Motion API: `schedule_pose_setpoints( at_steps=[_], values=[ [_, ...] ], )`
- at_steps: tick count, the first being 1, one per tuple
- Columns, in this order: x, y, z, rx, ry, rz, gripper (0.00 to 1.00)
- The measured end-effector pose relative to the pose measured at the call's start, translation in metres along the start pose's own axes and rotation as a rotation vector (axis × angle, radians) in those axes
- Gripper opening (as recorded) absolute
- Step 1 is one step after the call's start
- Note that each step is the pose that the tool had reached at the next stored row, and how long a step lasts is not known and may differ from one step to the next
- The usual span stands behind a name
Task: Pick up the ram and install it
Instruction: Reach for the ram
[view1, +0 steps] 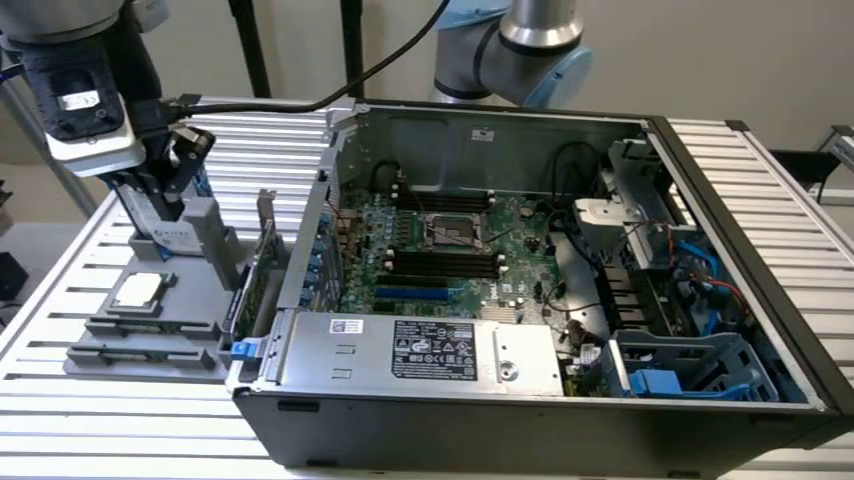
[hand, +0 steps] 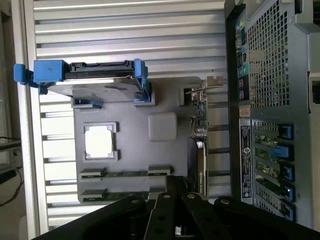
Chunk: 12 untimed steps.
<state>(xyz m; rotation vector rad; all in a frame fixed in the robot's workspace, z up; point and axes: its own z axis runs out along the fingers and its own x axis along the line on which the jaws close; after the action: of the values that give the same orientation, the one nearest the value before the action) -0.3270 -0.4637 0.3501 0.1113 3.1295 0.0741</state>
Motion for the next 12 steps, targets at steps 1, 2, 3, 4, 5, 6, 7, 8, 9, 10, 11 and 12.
schedule_pose_setpoints(
  at_steps=[1, 2, 3, 4, 5, 6, 7, 8, 9, 10, 11, 12],
  values=[
    [0.001, -0.0021, 0.0006, 0.0001, 0.0015, 0.000, 0.11],
    [0.002, -0.0043, 0.0013, 0.0002, 0.0028, 0.000, 0.11],
    [0.004, -0.0063, 0.0019, 0.0003, 0.0038, 0.000, 0.11],
    [0.005, -0.0083, 0.0025, 0.0004, 0.0048, 0.000, 0.11],
    [0.006, -0.0102, 0.0031, 0.0004, 0.0054, 0.000, 0.11],
    [0.008, -0.0122, 0.0037, 0.0004, 0.0060, 0.000, 0.11],
    [0.010, -0.0140, 0.0042, 0.0004, 0.0065, 0.000, 0.11],
    [0.012, -0.0158, 0.0046, 0.0005, 0.0070, 0.000, 0.11],
    [0.014, -0.0176, 0.0051, 0.0006, 0.0074, 0.000, 0.11],
    [0.016, -0.0193, 0.0055, 0.0006, 0.0078, 0.000, 0.11],
    [0.018, -0.0211, 0.0060, 0.0006, 0.0082, 0.000, 0.11],
    [0.020, -0.0228, 0.0064, 0.0007, 0.0086, 0.000, 0.11]
  ],
)
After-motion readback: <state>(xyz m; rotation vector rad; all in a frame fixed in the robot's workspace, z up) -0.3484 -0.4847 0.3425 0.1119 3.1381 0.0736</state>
